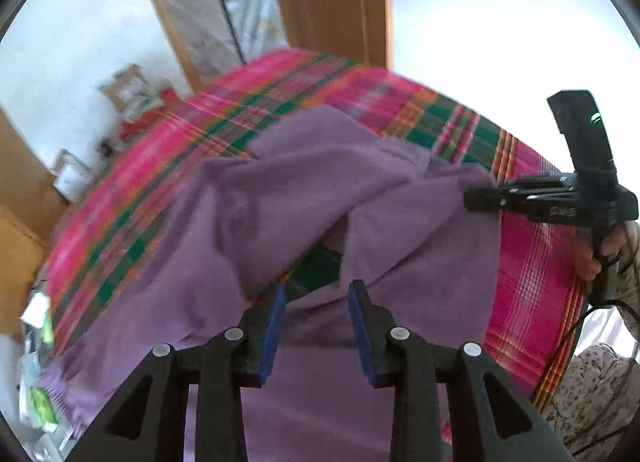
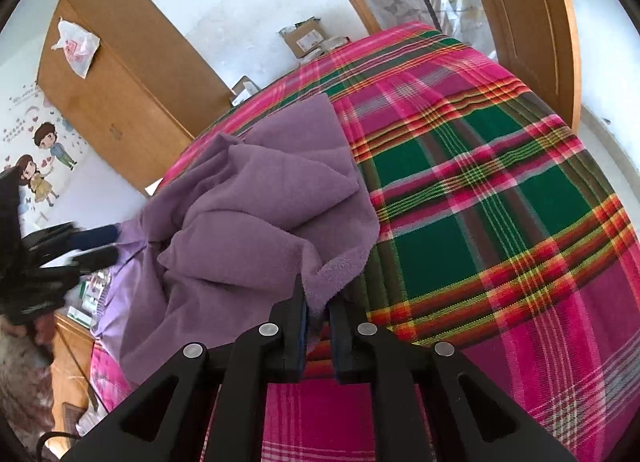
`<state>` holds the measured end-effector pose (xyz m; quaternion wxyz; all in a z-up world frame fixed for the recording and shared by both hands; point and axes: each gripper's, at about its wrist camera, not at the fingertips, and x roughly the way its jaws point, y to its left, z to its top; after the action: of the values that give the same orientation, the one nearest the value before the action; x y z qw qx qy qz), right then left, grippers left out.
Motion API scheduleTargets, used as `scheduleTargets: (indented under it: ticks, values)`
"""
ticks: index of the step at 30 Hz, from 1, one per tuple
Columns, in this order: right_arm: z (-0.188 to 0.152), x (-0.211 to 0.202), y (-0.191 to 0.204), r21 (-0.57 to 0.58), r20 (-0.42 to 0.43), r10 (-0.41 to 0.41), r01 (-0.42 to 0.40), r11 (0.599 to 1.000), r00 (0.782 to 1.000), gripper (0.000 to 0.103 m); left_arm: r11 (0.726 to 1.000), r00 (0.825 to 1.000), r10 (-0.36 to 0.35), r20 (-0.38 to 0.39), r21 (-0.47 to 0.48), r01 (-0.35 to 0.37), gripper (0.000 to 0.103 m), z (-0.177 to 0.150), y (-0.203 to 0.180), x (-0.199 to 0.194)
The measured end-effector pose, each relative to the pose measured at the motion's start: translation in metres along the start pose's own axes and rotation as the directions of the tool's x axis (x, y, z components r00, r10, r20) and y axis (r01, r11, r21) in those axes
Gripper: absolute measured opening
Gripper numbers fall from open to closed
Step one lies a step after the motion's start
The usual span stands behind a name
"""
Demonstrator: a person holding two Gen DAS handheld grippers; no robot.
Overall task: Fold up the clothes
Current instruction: 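Open the right gripper and move both grippers over the spread garment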
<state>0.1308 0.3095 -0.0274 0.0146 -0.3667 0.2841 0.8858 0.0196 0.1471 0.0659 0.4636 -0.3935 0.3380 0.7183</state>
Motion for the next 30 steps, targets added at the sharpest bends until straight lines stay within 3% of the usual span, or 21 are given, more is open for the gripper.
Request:
scheduleTargets:
  ticks: [1, 2, 10, 12, 15, 20, 24, 30]
  values:
    - [0.001, -0.001, 0.000, -0.002, -0.002, -0.003, 0.003, 1.000, 1.000, 0.035, 1.000, 1.000, 0.012, -0.007, 0.004, -0.012, 0.034, 0.004, 0.001, 0.009]
    - [0.002, -0.005, 0.000, -0.011, 0.002, -0.012, 0.012, 1.000, 1.000, 0.038, 0.999, 0.999, 0.032, -0.012, 0.008, -0.032, 0.034, 0.007, 0.002, 0.016]
    - [0.030, -0.022, 0.016, -0.177, 0.074, -0.142, 0.153, 0.972, 0.987, 0.039, 0.998, 0.998, 0.057, -0.030, 0.040, -0.055, 0.034, 0.015, 0.010, 0.048]
    - [0.040, -0.017, 0.017, -0.239, 0.068, -0.117, 0.130, 0.962, 0.991, 0.039, 0.999, 0.999, 0.040, -0.037, 0.026, -0.040, 0.034, 0.016, 0.016, 0.053]
    - [0.054, 0.006, 0.017, -0.304, -0.007, -0.075, 0.069, 0.950, 0.997, 0.039, 0.999, 0.998, 0.032, -0.045, 0.011, -0.032, 0.034, 0.015, 0.023, 0.059]
    - [0.069, 0.029, 0.012, -0.345, -0.072, -0.072, 0.043, 0.938, 0.995, 0.039, 0.999, 0.997, 0.042, -0.062, 0.031, -0.040, 0.034, 0.019, 0.024, 0.069]
    - [0.069, 0.033, 0.026, -0.449, -0.090, 0.001, -0.042, 0.892, 0.996, 0.041, 0.999, 0.998, 0.039, -0.057, 0.032, -0.037, 0.033, 0.025, 0.026, 0.074]
    - [0.068, 0.047, 0.040, -0.545, -0.118, -0.055, -0.018, 0.838, 0.992, 0.044, 0.999, 1.000, -0.010, -0.004, -0.044, 0.010, 0.012, 0.035, 0.043, 0.070]
